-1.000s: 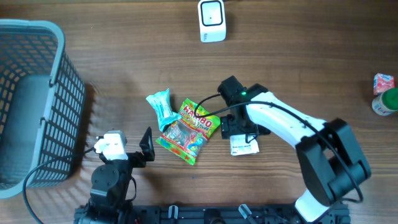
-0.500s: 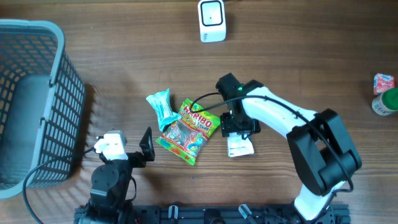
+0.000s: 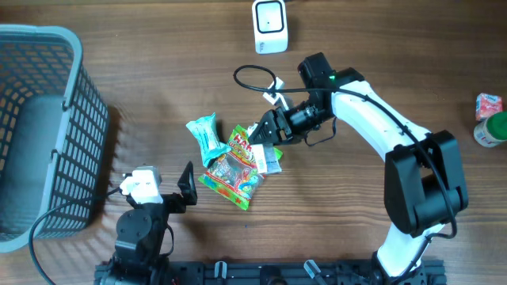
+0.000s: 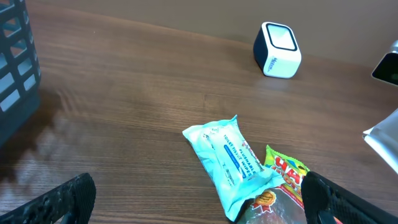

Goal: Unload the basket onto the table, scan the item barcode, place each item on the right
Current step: 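Hold the tissue pack up to the scanner with the right gripper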

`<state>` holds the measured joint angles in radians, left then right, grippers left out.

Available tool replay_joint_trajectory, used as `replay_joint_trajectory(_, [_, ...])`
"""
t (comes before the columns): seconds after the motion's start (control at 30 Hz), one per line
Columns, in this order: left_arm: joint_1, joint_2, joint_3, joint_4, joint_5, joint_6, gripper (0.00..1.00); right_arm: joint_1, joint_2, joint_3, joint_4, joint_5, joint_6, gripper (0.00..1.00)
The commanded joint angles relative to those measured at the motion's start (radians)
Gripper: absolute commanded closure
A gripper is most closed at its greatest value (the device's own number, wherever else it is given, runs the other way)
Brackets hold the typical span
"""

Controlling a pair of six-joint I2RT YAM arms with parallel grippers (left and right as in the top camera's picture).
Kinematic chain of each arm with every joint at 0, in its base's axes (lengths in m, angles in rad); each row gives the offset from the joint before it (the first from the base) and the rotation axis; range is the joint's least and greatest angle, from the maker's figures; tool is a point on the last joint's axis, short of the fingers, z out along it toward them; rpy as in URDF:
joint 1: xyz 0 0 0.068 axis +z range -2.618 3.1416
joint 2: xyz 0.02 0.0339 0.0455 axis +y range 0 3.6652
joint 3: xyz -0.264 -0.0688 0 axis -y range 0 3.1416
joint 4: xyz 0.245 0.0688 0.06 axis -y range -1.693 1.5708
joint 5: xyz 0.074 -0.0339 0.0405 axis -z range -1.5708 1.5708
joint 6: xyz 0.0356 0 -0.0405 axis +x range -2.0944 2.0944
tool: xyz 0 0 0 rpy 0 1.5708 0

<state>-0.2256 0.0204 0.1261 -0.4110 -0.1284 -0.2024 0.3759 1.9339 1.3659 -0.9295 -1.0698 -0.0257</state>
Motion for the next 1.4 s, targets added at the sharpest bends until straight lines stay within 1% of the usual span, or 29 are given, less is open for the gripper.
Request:
replay_joint_trajectory(0.0, [0.007, -0.005, -0.005, 0.003, 0.008, 0.016, 0.0, -0.001, 0.011, 0.017, 0.018, -0.06, -0.027, 0.29])
replay_joint_trajectory(0.07, [0.007, -0.005, -0.005, 0.003, 0.008, 0.016, 0.0, 0.0, 0.011, 0.017, 0.069, 0.024, -0.026, 0.3])
replay_joint_trajectory(0.13, [0.007, -0.005, -0.005, 0.003, 0.008, 0.016, 0.0, -0.001, 0.011, 0.022, 0.169, 0.133, -0.023, 0.3])
replay_joint_trajectory(0.17, [0.007, -0.005, -0.005, 0.003, 0.008, 0.016, 0.0, -0.001, 0.011, 0.03, 0.216, 0.219, -0.024, 0.3])
replay_joint_trajectory(0.23, [0.007, -0.005, -0.005, 0.003, 0.008, 0.016, 0.0, -0.001, 0.01, 0.058, 0.319, 0.465, -0.025, 0.3])
replay_joint_trajectory(0.3, [0.007, -0.005, -0.005, 0.003, 0.008, 0.016, 0.0, 0.0, 0.011, 0.081, 0.408, 0.708, -0.035, 0.37])
replay_joint_trajectory(0.37, [0.007, -0.005, -0.005, 0.003, 0.008, 0.016, 0.0, -0.001, 0.01, 0.099, 0.485, 0.863, -0.119, 0.37])
replay_joint_trajectory(0.4, [0.007, -0.005, -0.005, 0.003, 0.008, 0.016, 0.0, 0.0, 0.011, 0.103, 0.56, 0.966, -0.148, 0.39])
replay_joint_trajectory(0.47, [0.007, -0.005, -0.005, 0.003, 0.008, 0.016, 0.0, 0.0, 0.011, 0.103, 0.653, 1.068, -0.211, 0.43])
replay_joint_trajectory(0.53, [0.007, -0.005, -0.005, 0.003, 0.008, 0.016, 0.0, 0.0, 0.014, 0.11, 0.785, 1.199, -0.315, 0.45])
replay_joint_trajectory(0.6, [0.007, -0.005, -0.005, 0.003, 0.008, 0.016, 0.0, 0.0, 0.03, 0.14, 0.863, 1.279, -0.389, 0.46])
replay_joint_trajectory(0.67, [0.007, -0.005, -0.005, 0.003, 0.008, 0.016, 0.0, 0.0, 0.082, 0.203, 0.96, 1.386, -0.498, 0.46])
replay_joint_trajectory(0.7, [0.007, -0.005, -0.005, 0.003, 0.008, 0.016, 0.0, 0.0, 0.106, 0.226, 0.989, 1.415, -0.529, 0.46])
replay_joint_trajectory(0.83, [0.007, -0.005, -0.005, 0.003, 0.008, 0.016, 0.0, 0.048, 0.31, 0.429, 1.081, 1.58, -0.696, 0.47])
replay_joint_trajectory(0.87, [0.007, -0.005, -0.005, 0.003, 0.008, 0.016, 0.0, 0.058, 0.344, 0.453, 1.113, 1.621, -0.736, 0.47])
replay_joint_trajectory(0.9, [0.007, -0.005, -0.005, 0.003, 0.008, 0.016, 0.0, 0.074, 0.39, 0.478, 1.175, 1.672, -0.808, 0.46])
replay_joint_trajectory(0.93, [0.007, -0.005, -0.005, 0.003, 0.008, 0.016, 0.0, 0.097, 0.438, 0.486, 1.267, 1.729, -0.914, 0.46])
replay_joint_trajectory(1.0, [0.007, -0.005, -0.005, 0.003, 0.008, 0.016, 0.0, 0.141, 0.488, 0.487, 1.341, 1.765, -1.025, 0.46])
replay_joint_trajectory(1.1, [0.007, -0.005, -0.005, 0.003, 0.008, 0.016, 0.0, 0.16, 0.511, 0.487, 1.388, 1.793, -1.073, 0.46])
replay_joint_trajectory(1.27, [0.007, -0.005, -0.005, 0.003, 0.008, 0.016, 0.0, 0.187, 0.514, 0.487, 1.447, 1.8, -1.217, 0.47])
replay_joint_trajectory(1.3, [0.007, -0.005, -0.005, 0.003, 0.008, 0.016, 0.0, 0.189, 0.514, 0.487, 1.45, 1.816, -1.221, 0.47])
replay_joint_trajectory(1.37, [0.007, -0.005, -0.005, 0.003, 0.008, 0.016, 0.0, 0.188, 0.514, 0.488, 1.475, 1.915, -1.22, 0.5])
